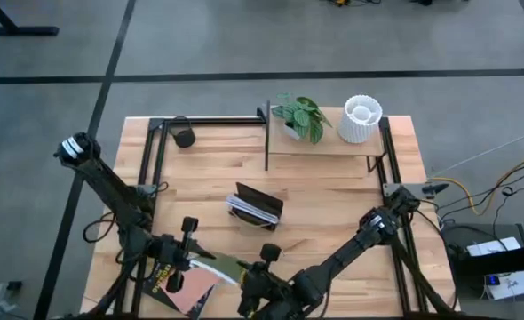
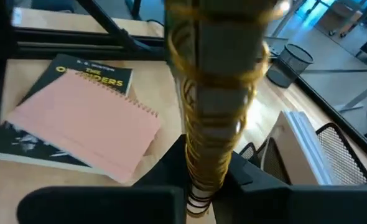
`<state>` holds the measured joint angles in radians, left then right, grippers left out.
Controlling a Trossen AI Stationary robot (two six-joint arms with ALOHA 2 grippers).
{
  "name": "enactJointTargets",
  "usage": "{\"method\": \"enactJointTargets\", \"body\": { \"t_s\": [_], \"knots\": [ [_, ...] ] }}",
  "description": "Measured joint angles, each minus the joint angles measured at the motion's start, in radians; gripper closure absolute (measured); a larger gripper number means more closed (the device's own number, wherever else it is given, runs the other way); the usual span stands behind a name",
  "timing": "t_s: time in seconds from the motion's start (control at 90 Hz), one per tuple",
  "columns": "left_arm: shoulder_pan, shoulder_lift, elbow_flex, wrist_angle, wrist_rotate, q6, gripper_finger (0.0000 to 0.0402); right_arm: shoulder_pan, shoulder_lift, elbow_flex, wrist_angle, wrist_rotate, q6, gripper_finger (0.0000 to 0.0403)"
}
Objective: Stock shelves
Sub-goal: Put the green notebook into the black mesh bookshelf
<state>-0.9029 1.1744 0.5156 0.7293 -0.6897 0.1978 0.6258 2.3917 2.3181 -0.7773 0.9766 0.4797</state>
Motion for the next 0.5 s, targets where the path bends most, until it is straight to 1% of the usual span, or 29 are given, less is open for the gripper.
{"method": "enactJointTargets", "body": {
  "t_s": [0.244, 0.344, 0.456, 0.5],
  "knots": [
    [0.0, 0.0, 0.0, -0.018, -0.002, 0.0, 0.038, -0.002, 0.0, -0.019, 0.002, 0.009, 0.006, 0.0355],
    [0.0, 0.0, 0.0, -0.035, -0.028, -0.001, 0.0381, -0.001, 0.0, -0.019, 0.002, 0.01, 0.007, 0.0341],
    [0.0, 0.001, 0.0, -0.054, -0.033, -0.001, 0.0381, 0.009, -0.001, -0.02, -0.005, 0.006, -0.007, 0.0324],
    [0.0, 0.001, 0.0, -0.056, -0.052, 0.0, 0.0381, 0.017, -0.003, -0.02, -0.011, 0.01, -0.012, 0.0318]
  ]
}}
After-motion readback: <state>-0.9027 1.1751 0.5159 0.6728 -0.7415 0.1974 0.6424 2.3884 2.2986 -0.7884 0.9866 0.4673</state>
